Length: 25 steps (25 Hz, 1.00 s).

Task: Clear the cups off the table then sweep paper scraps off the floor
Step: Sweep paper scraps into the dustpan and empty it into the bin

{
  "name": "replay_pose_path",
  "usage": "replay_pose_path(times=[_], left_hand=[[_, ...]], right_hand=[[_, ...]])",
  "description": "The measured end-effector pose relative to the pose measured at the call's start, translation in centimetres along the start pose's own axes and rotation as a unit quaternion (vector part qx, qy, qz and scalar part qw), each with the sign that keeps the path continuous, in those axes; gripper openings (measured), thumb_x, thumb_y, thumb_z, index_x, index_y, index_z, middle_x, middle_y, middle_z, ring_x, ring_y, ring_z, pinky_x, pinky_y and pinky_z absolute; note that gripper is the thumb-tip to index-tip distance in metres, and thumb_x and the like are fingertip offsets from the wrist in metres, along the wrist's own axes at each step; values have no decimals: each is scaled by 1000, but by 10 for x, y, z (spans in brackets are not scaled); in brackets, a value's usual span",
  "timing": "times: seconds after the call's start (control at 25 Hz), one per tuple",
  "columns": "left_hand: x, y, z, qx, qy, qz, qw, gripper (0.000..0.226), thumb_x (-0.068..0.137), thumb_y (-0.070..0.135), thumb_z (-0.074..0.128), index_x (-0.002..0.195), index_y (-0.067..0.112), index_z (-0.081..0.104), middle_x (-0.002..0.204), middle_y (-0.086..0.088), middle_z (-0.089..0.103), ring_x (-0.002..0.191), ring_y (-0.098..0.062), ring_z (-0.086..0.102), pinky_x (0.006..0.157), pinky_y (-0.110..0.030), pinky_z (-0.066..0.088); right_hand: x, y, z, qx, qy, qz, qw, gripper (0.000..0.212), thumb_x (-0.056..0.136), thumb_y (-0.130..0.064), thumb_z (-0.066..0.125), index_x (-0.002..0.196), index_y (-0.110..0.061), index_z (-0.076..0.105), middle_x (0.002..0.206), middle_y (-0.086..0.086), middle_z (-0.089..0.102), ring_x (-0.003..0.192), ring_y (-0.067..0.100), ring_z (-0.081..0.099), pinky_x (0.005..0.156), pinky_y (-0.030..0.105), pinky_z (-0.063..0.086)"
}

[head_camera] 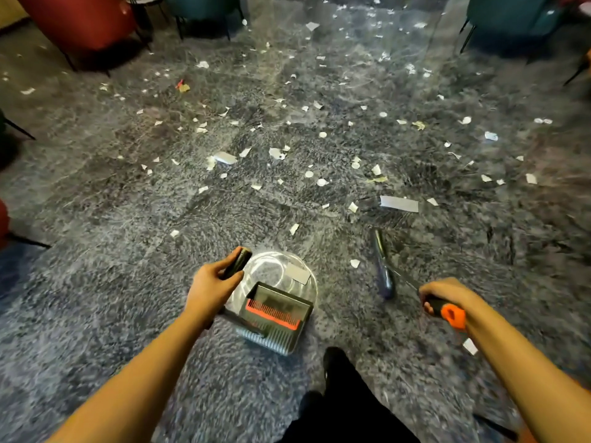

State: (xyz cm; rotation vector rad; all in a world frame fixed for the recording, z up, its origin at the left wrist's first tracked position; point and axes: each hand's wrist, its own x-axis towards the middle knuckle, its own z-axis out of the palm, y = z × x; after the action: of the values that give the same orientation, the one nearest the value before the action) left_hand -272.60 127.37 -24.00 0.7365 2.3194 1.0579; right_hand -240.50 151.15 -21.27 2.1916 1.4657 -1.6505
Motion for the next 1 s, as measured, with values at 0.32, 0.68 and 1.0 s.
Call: replay_pose_path(times=[0.32,0.68,1.0], left_hand=[[106,2,-4,44,-52,6,998,47,83,14,70,124,35,59,98,10,71,55,19,45,60,-21,42],[157,-11,-32,55,-93,41,993,49,83,16,71,127,34,57,111,21,61,86,22,50,79,-18,44],[159,-20,-43,44,-98,47,993,49,84,18,70,127,37,56,105,20,61,69,18,52,67,-12,45]], right_hand=[[82,-93,39,-151,-31,-10,988,28,75,12,56,49,3,49,30,9,47,24,17,44,30,15,34],[57,-94,136,-286,-181,-49,940,16,74,9,62,70,-1,50,60,11,43,53,21,42,54,31,34],[11,-101,175,-247,-260,-11,933,65,83,8,56,143,1,31,90,17,55,44,16,50,41,23,40]])
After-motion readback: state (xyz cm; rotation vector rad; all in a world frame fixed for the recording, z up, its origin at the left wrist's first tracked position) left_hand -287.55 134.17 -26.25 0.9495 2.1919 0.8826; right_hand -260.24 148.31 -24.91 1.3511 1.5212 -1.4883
